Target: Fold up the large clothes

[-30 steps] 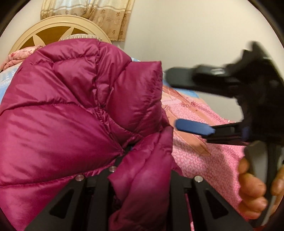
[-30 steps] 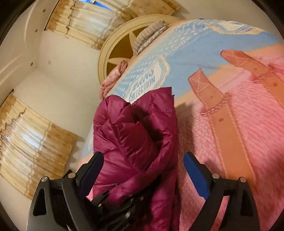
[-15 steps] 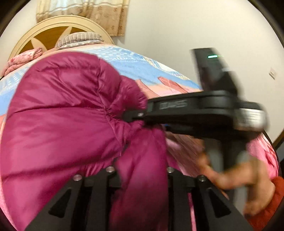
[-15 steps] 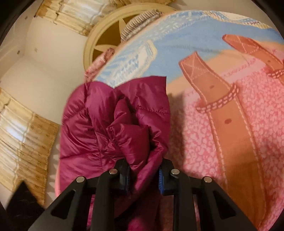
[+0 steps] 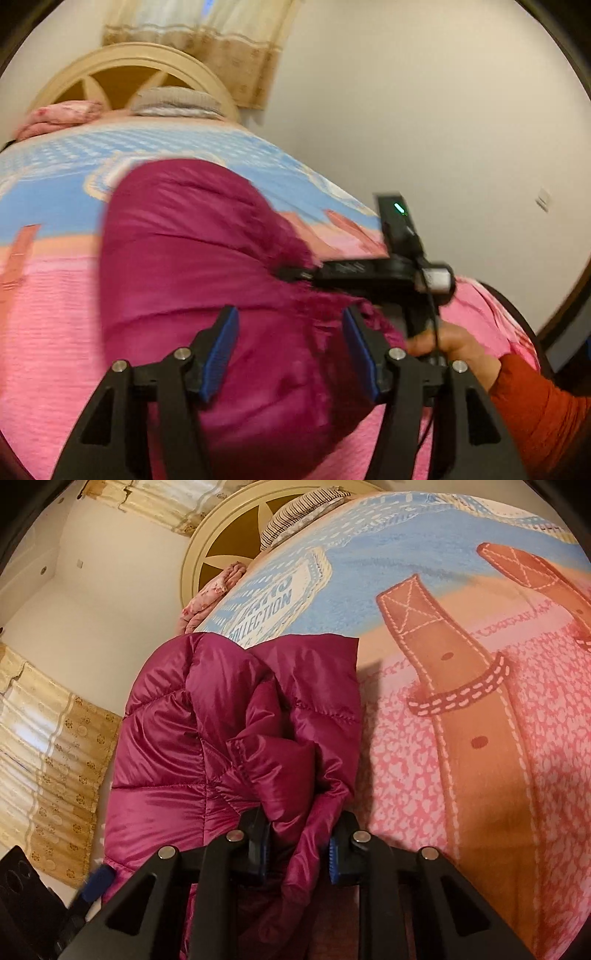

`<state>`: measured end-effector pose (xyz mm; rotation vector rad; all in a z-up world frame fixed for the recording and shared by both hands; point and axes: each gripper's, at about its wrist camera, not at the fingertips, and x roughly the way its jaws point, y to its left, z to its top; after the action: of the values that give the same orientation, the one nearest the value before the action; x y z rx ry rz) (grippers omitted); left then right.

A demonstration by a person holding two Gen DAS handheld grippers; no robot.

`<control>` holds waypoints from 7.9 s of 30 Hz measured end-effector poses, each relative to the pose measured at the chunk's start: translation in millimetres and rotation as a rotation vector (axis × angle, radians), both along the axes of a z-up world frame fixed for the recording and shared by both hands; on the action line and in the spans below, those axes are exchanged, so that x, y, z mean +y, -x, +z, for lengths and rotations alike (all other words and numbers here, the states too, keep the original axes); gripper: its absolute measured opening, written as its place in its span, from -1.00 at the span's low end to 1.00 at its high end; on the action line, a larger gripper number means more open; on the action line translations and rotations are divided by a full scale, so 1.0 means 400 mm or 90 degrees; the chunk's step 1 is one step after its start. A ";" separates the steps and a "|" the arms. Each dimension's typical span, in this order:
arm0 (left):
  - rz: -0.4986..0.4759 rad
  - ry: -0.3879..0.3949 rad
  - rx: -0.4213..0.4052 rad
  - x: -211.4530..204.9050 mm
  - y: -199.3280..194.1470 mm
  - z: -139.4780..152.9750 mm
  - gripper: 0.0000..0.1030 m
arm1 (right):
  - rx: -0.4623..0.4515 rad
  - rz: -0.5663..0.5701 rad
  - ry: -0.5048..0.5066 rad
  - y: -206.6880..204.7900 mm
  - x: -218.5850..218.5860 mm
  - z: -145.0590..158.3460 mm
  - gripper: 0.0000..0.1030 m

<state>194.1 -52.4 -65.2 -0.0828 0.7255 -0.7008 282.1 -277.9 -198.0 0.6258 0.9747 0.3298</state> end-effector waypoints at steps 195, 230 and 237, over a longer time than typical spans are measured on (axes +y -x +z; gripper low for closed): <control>-0.038 -0.222 0.006 -0.725 0.050 -0.048 0.94 | -0.049 -0.337 0.296 0.723 -0.529 0.157 -0.47; -0.035 -0.247 0.113 -0.577 0.155 -0.109 1.00 | -0.027 -0.394 0.369 0.739 -0.420 0.184 -0.31; -0.038 -0.227 0.109 -0.506 0.225 -0.128 1.00 | -0.020 -0.419 0.359 0.832 -0.396 0.193 0.05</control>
<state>104.1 -254.8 -116.4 0.2086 1.0106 -0.6166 -50.8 -436.4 -120.8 0.3864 0.7327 -0.5045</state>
